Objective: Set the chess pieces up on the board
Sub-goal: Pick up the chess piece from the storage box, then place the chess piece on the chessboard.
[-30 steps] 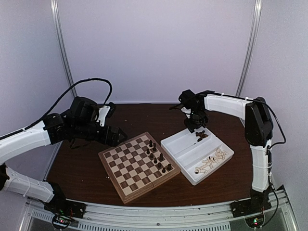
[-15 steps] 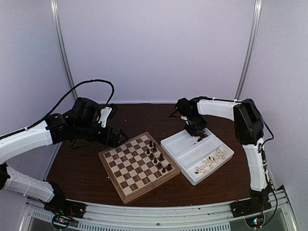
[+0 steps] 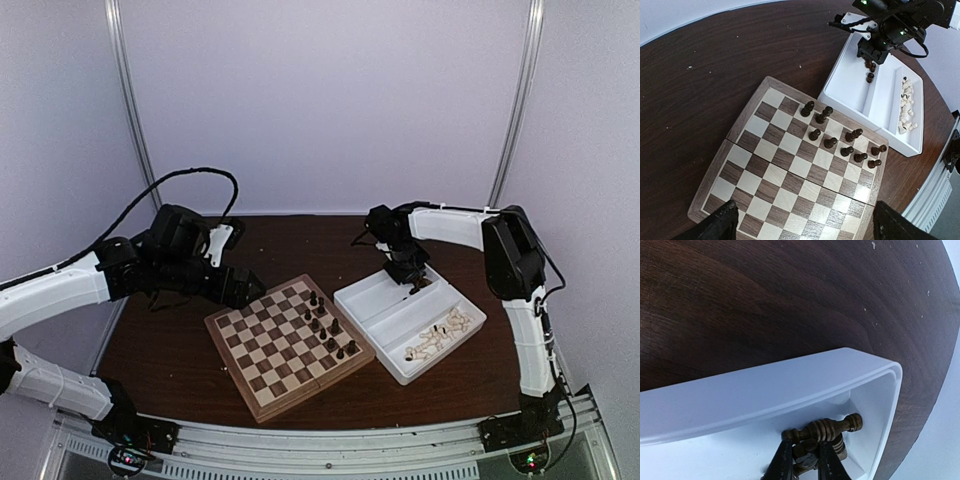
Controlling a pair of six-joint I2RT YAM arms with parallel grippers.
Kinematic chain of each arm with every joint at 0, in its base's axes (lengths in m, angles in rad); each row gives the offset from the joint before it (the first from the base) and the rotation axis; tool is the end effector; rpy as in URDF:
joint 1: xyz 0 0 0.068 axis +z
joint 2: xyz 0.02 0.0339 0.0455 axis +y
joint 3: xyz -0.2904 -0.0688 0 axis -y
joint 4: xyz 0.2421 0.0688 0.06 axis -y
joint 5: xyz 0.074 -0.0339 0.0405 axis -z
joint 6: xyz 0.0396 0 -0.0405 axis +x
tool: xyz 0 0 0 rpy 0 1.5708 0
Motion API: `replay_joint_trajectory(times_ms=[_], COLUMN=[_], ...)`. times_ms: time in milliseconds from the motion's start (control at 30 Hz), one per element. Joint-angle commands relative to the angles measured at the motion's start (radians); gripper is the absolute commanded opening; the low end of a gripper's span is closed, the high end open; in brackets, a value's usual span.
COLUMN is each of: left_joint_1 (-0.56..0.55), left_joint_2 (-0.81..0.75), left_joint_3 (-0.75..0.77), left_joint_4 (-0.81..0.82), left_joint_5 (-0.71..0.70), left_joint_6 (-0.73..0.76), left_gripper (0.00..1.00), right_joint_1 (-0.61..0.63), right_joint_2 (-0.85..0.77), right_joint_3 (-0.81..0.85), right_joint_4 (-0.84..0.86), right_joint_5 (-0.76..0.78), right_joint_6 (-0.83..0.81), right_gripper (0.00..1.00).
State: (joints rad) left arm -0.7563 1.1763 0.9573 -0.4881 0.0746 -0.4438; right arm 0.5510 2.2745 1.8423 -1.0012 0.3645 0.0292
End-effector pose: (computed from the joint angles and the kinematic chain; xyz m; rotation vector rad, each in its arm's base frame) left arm 0.1755 -0.1696 0.3138 0.4105 2.3430 -0.6922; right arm 0.4062 0.2330 0.1780 -0.7059 2.7850 -0.4508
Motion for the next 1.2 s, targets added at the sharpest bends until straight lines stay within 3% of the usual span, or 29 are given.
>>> replay_joint_trajectory(times_ms=[0, 200, 500, 667, 800, 967, 1167], left_joint_1=[0.004, 0.003, 0.004, 0.003, 0.003, 0.003, 0.003], left_joint_2=[-0.012, -0.007, -0.013, -0.026, -0.045, -0.050, -0.044], left_joint_3=[-0.005, 0.000, -0.014, -0.029, -0.045, -0.054, -0.061], left_joint_4=[0.031, 0.030, 0.051, 0.049, 0.054, 0.073, 0.098], left_joint_5=[0.005, 0.012, 0.036, 0.045, 0.041, 0.074, 0.102], left_joint_6=[0.011, 0.009, 0.001, 0.000, -0.012, -0.031, -0.068], left_gripper=[0.93, 0.93, 0.92, 0.92, 0.92, 0.92, 0.91], right_joint_1=[-0.009, -0.008, -0.008, -0.007, 0.018, 0.072, 0.136], right_joint_2=[-0.005, -0.107, -0.376, -0.469, -0.609, -0.765, -0.846], right_joint_3=[0.019, -0.037, -0.248, -0.319, -0.492, -0.676, -0.769], right_joint_4=[-0.015, 0.023, 0.253, 0.336, 0.542, 0.770, 0.885], right_joint_5=[-0.008, -0.036, -0.217, -0.450, -0.656, -0.779, -0.866], right_joint_6=[0.005, 0.002, -0.004, -0.003, -0.015, -0.001, 0.035], right_gripper=[0.13, 0.13, 0.08, 0.08, 0.11, 0.10, 0.09])
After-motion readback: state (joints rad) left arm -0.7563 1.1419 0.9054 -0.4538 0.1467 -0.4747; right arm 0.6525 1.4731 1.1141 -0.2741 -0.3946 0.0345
